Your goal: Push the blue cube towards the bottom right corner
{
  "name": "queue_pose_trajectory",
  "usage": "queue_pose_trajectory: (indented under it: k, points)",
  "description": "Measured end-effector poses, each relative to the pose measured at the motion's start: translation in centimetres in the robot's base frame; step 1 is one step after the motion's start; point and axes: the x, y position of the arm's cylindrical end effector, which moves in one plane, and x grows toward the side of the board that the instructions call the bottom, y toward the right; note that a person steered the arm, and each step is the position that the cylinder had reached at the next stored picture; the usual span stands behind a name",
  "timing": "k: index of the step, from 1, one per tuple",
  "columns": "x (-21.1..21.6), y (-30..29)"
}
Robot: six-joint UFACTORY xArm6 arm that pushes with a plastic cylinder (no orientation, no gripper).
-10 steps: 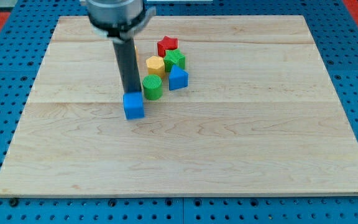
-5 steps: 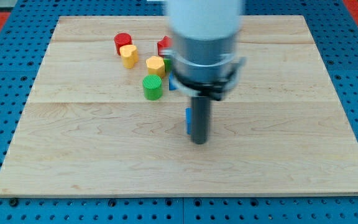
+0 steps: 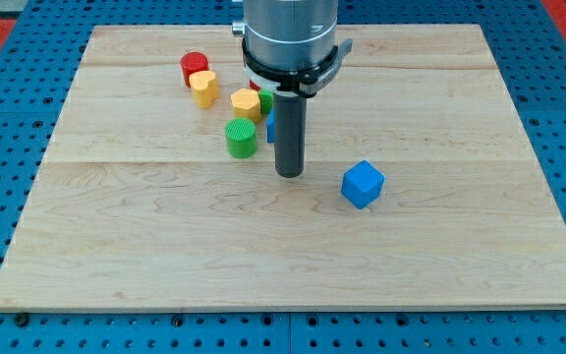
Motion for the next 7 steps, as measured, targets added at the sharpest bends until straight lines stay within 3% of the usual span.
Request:
queue_pose_trajectory:
  k: [2, 3, 4, 7]
  points:
    - [4.5, 7.7]
    - [4.5, 10.5]
    - [-0.1, 8.7]
    - [5.7, 14.4]
